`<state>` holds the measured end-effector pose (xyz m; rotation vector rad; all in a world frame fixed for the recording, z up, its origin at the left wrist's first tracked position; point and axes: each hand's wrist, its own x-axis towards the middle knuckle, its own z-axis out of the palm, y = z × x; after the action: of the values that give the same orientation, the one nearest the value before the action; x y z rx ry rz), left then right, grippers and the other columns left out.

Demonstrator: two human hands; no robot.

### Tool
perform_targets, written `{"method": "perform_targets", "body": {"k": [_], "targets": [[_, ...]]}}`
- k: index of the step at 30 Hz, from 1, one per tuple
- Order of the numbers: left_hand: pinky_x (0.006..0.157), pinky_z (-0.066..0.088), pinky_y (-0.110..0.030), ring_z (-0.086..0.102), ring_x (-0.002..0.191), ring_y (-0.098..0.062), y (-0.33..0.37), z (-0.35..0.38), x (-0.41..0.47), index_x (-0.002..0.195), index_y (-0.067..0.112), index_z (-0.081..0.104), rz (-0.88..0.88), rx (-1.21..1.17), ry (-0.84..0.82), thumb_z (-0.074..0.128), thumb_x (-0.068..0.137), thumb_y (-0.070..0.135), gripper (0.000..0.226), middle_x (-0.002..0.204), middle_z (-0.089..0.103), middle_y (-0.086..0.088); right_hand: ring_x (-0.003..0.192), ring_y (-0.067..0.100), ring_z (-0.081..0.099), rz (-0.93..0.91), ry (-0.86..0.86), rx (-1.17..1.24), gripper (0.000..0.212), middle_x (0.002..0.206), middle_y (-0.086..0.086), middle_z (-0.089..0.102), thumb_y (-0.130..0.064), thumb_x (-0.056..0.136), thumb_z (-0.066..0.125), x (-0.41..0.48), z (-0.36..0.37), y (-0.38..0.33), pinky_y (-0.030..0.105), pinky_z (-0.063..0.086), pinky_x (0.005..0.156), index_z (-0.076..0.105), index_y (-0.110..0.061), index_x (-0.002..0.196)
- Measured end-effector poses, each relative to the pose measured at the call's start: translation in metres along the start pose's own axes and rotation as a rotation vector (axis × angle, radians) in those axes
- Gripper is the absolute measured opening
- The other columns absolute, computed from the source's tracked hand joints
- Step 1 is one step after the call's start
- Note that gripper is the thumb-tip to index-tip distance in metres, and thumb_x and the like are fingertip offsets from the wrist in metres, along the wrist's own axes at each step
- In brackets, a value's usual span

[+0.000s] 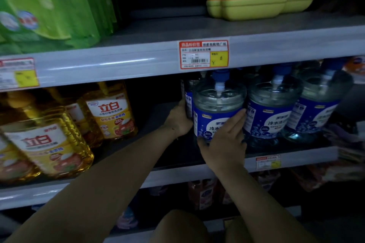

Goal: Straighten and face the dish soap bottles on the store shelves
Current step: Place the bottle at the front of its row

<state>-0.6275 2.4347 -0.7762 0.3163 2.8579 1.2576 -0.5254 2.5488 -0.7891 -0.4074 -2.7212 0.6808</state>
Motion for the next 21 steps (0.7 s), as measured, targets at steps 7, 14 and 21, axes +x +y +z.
{"method": "perform_targets", "body": {"k": [7,14,21], "targets": [[0.088,0.043,-0.019,0.060,0.110,-0.019,0.004,-0.020,-0.036,0.121,0.012,0.058,0.127,0.155,-0.058,0.058,0.091,0.013,0.029,0.120,0.064,-0.006,0.108,0.026,0.057,-0.212,-0.164,-0.429,0.075,0.128,0.013,0.054,-0.059,0.089,0.047,-0.003,-0.075,-0.018,0.038,0.042,0.082,0.038,0.003,0.130],[0.077,0.050,-0.030,0.060,0.092,-0.024,0.038,-0.075,-0.108,0.115,0.017,0.058,0.488,0.367,0.017,0.053,0.088,0.011,0.028,0.090,0.051,0.003,0.087,0.024,0.059,-0.653,0.056,-0.208,0.023,0.094,0.001,0.056,-0.036,0.093,0.046,-0.036,-0.121,-0.054,0.027,0.030,0.056,0.054,-0.017,0.103],[0.066,0.050,-0.035,0.061,0.070,-0.017,0.070,-0.177,-0.167,0.099,0.013,0.062,0.599,0.280,0.425,0.050,0.083,0.020,0.020,0.082,0.065,-0.001,0.067,0.017,0.049,-0.952,0.216,0.128,0.015,0.084,0.004,0.056,-0.022,0.083,0.053,-0.053,-0.148,-0.119,0.026,0.029,0.054,0.060,-0.012,0.092]]}}
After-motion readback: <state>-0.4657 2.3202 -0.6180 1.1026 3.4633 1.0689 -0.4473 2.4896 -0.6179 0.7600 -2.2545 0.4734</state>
